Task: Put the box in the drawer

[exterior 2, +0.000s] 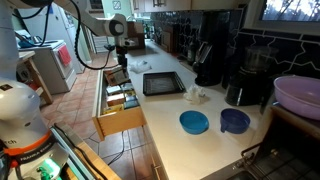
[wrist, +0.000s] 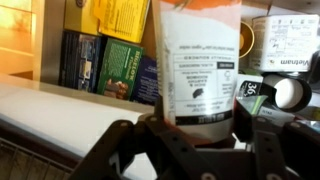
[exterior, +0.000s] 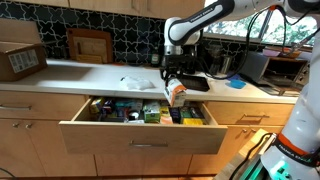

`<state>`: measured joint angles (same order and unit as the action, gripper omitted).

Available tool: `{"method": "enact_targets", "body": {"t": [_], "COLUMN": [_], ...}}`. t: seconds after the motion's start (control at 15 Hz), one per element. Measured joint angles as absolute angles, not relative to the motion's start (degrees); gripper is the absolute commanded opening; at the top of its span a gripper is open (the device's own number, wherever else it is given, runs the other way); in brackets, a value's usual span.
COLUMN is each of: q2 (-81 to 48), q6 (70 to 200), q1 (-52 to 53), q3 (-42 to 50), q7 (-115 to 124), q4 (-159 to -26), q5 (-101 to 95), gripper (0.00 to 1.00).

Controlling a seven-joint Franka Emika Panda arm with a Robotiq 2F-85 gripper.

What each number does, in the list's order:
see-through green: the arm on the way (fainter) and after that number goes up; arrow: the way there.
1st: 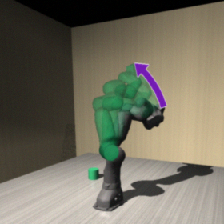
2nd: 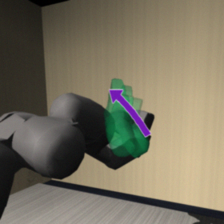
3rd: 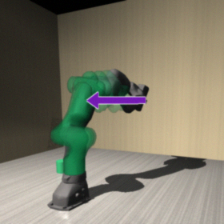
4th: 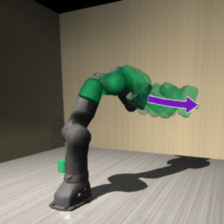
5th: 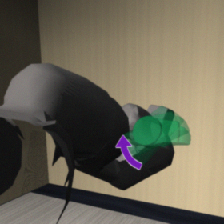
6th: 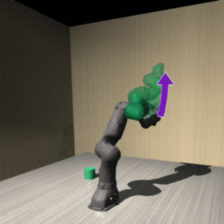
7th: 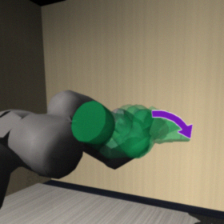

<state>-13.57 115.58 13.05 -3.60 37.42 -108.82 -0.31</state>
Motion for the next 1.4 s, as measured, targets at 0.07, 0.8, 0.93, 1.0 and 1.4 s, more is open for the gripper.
{"method": "enact_targets", "body": {"t": [0.07, 0.8, 0.93, 1.0, 1.4], "q2": [-12.3, -11.6, -12.8, -13.4, -16.3], "q6": [115.7, 125.3, 127.5, 128.6, 132.9], "q1": [13.0, 11.4, 10.6, 10.4, 9.2], "q3": [-4.0, -4.9, -4.8, -4.6, -4.1], "q7": [38.5, 44.6, 45.0, 45.1, 45.1], "q4": [-111.3, -125.0, -125.1, -125.1, -124.9], "q5": [0.5, 8.6, 9.0, 9.2, 9.5], "gripper": [0.63, 0.66, 0.65, 0.64, 0.61]}}
